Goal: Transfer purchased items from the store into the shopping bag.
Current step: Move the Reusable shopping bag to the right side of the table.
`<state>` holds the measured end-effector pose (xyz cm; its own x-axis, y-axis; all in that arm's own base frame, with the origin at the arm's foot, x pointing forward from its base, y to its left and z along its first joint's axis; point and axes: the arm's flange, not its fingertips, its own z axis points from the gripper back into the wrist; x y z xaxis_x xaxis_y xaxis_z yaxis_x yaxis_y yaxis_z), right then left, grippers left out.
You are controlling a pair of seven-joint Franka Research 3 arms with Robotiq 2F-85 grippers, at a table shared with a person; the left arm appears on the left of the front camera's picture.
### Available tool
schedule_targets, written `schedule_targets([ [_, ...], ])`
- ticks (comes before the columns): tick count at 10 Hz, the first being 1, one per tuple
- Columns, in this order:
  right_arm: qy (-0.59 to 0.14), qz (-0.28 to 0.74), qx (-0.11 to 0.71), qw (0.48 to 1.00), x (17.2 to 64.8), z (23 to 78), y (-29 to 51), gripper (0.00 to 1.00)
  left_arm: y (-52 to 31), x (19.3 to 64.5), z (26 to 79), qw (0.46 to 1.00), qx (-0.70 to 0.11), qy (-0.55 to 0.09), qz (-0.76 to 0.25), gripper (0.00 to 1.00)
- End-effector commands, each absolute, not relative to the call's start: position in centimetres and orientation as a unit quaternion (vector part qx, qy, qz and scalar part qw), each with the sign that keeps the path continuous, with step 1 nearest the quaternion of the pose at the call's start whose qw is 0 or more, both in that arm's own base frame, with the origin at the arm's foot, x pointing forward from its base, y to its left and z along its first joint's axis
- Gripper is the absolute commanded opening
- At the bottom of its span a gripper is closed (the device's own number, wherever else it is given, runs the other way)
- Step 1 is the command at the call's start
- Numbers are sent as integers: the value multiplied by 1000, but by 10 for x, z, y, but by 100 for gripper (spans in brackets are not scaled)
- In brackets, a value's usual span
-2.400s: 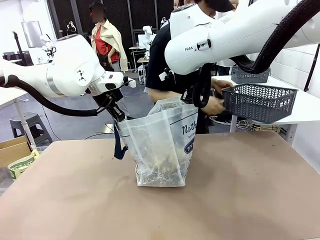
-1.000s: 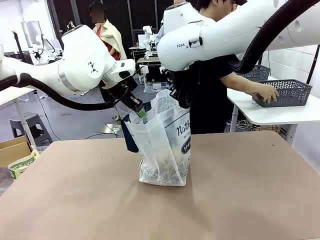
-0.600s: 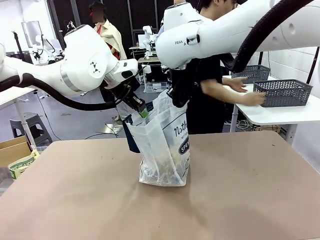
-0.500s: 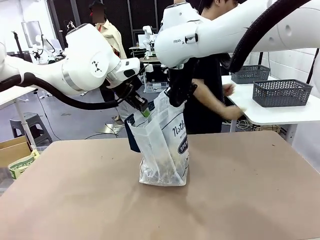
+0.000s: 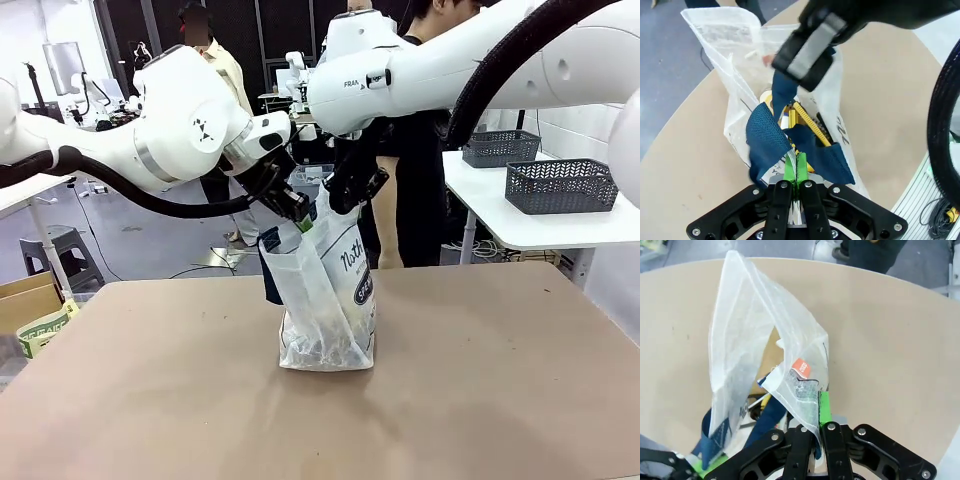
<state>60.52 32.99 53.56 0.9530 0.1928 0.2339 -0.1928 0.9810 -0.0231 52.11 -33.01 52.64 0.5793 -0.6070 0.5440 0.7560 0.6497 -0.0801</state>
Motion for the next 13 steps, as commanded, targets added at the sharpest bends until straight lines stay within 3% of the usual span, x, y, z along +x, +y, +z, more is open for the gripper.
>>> schedule_targets([
  [1, -123, 73, 24, 989, 619, 537, 340, 0, -340, 528, 532, 870, -179, -253, -383, 0],
  [5, -117, 88, 11, 989, 610, 534, 334, 0, -334, 522, 527, 874, -159, -243, -389, 0],
  [8, -84, -33, 31, 995, 621, 534, 331, 0, -338, 524, 528, 902, -139, -225, -342, 0],
  [13, -68, -71, 39, 994, 631, 531, 339, 0, -342, 522, 529, 910, -156, -245, -295, 0],
])
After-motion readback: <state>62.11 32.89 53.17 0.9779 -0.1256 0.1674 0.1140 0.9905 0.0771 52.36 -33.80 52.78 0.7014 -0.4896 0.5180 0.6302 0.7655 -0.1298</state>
